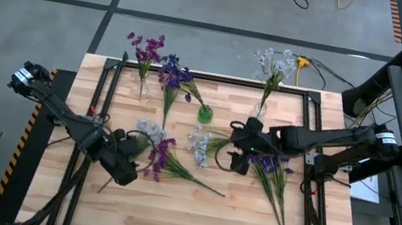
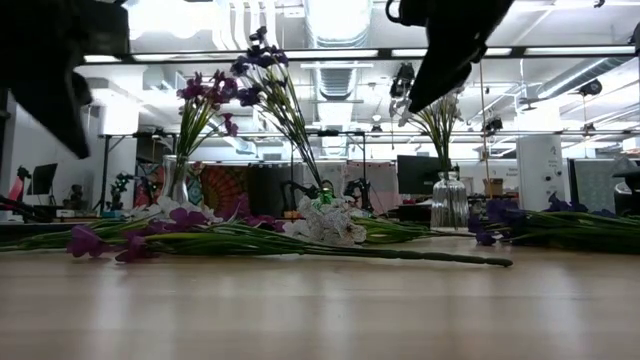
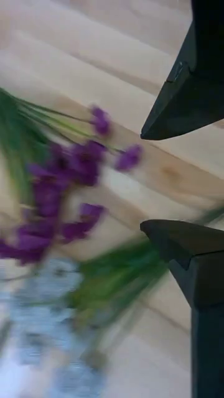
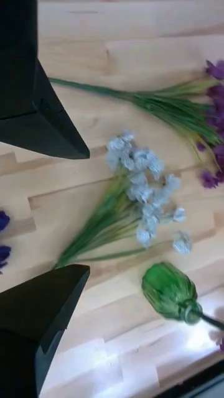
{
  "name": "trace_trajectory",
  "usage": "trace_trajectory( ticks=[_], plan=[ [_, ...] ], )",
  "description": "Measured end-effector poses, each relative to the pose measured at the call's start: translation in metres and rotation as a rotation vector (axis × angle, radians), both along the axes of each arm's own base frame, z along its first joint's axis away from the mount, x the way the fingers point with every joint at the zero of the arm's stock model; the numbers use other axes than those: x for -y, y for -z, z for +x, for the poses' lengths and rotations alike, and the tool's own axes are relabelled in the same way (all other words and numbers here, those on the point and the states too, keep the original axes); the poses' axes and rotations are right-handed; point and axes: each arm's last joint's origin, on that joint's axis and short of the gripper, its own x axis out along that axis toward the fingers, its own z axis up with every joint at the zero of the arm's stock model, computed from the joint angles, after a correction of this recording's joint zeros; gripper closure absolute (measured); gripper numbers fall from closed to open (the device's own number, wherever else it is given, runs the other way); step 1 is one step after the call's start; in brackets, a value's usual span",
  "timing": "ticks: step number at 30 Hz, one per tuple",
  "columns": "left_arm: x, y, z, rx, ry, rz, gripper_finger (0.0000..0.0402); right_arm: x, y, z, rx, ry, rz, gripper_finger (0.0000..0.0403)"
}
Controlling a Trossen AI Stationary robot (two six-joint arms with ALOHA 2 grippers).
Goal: Sort flowers into vase by color
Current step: Put the left white flowers into the right transparent flower vase
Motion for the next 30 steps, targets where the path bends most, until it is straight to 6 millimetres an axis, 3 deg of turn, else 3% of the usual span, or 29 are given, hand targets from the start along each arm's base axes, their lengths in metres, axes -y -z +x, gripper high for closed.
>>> trace_trajectory(
  ticks=[9, 22, 30],
  plan=[
    [0.020, 0.015, 0.002, -0.149, 0.004, -0.037, 0.0199, -0.022, -0.002, -0.009, -0.010, -0.059, 0.017, 0.0120],
    [0.035, 0.024, -0.004, -0.138, -0.029, 0.006, 0.0199, -0.031, -0.007, -0.075, -0.278, 0.253, 0.186, 0.0131],
    [0.043, 0.041, -0.002, -0.177, -0.097, 0.047, 0.0199, -0.042, -0.016, -0.088, -0.154, 0.241, 0.232, 0.0131]
  ],
)
